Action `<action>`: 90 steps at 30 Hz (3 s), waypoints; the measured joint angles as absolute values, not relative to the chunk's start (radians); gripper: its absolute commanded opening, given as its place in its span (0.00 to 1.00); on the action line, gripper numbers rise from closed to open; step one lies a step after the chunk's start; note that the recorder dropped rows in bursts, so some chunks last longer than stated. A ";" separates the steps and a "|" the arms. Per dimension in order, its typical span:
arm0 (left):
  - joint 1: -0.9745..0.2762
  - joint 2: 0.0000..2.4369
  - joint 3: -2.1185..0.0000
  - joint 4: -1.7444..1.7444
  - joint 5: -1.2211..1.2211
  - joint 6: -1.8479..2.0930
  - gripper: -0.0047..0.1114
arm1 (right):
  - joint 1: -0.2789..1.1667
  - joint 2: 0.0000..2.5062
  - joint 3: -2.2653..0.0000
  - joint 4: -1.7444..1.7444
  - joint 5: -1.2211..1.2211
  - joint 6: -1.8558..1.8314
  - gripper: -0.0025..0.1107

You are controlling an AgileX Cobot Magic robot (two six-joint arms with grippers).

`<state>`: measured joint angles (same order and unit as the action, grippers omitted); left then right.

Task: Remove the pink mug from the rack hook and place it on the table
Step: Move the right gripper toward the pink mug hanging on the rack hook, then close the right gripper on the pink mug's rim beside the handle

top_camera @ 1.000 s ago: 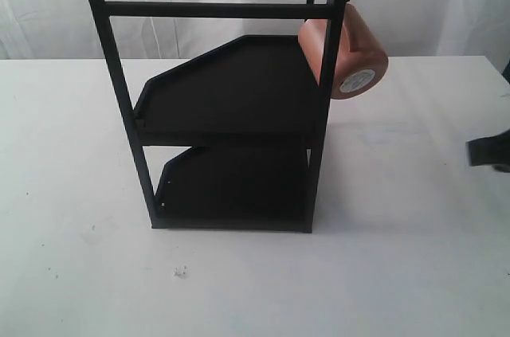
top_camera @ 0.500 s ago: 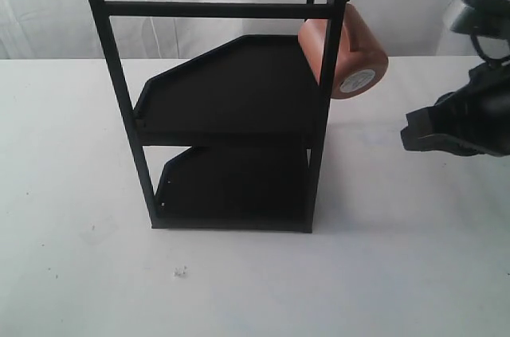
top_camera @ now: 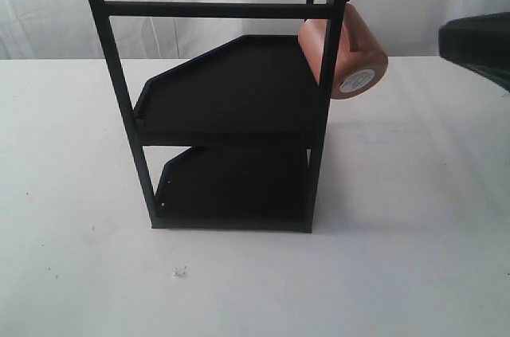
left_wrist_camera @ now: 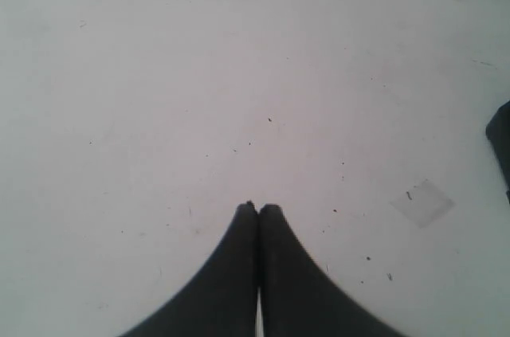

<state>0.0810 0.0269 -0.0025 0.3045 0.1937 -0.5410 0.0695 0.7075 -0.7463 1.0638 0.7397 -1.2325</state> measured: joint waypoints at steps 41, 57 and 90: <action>0.081 0.027 -0.003 0.304 0.194 -0.541 0.04 | 0.154 1.352 -0.943 1.430 0.610 -1.668 0.41; 0.081 0.027 -0.003 0.304 0.194 -0.541 0.04 | 0.159 1.387 -0.943 1.479 0.571 -1.715 0.34; 0.081 0.027 -0.003 0.304 0.194 -0.541 0.04 | 0.159 1.420 -0.943 1.670 0.542 -1.876 0.34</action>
<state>0.0810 0.0269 -0.0025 0.3045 0.1937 -0.5410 0.1592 1.4202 -0.9434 1.6705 0.5421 -1.8761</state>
